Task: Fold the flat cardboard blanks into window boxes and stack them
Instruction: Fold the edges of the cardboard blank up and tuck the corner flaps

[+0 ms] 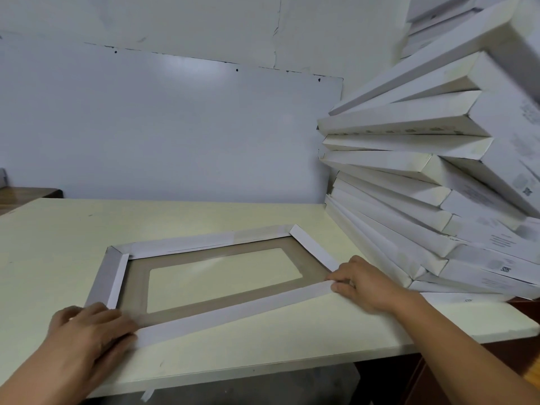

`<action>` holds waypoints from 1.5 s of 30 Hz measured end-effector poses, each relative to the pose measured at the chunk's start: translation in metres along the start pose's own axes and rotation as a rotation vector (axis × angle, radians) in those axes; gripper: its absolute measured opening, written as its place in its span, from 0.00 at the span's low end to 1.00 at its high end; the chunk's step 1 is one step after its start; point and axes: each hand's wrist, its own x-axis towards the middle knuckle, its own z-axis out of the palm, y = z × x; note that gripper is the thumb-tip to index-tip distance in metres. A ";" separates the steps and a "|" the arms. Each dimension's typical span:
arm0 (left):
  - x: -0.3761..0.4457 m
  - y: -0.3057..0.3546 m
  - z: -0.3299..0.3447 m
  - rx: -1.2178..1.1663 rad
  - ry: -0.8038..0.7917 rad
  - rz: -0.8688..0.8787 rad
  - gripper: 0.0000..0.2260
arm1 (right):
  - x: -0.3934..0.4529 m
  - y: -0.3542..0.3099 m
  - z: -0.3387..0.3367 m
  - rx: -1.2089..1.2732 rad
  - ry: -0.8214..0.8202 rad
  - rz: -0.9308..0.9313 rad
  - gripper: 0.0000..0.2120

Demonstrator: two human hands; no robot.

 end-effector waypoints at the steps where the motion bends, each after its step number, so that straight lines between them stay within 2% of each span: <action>1: -0.002 0.001 0.001 0.026 0.010 -0.027 0.04 | 0.000 0.000 -0.001 0.002 -0.003 -0.010 0.11; 6: -0.001 0.012 -0.001 -0.022 0.126 -0.044 0.07 | -0.001 0.001 -0.002 0.038 0.013 -0.010 0.10; 18: 0.000 -0.004 0.012 0.023 0.059 -0.137 0.05 | -0.003 0.004 0.007 0.047 0.051 -0.032 0.11; 23: 0.003 -0.027 0.020 0.035 0.119 -0.164 0.07 | -0.010 0.003 0.008 0.136 0.124 -0.023 0.08; 27: 0.005 -0.028 0.018 0.071 0.123 -0.251 0.11 | -0.016 -0.003 0.015 0.214 0.159 0.017 0.14; 30: 0.008 -0.014 0.011 0.085 0.113 -0.297 0.19 | -0.024 -0.014 0.022 0.254 0.198 0.020 0.18; 35: 0.017 0.035 -0.002 -0.020 0.083 -0.259 0.26 | -0.040 -0.055 0.037 0.321 0.303 -0.004 0.14; 39: 0.023 0.073 -0.007 -0.168 -0.027 -0.203 0.27 | -0.046 -0.093 0.044 0.264 0.346 -0.062 0.17; 42: 0.029 0.098 -0.011 -0.220 -0.063 -0.123 0.25 | -0.052 -0.122 0.052 0.071 0.462 -0.106 0.12; 45: 0.036 0.117 -0.015 -0.273 -0.082 -0.076 0.25 | -0.058 -0.151 0.054 0.049 0.447 -0.077 0.08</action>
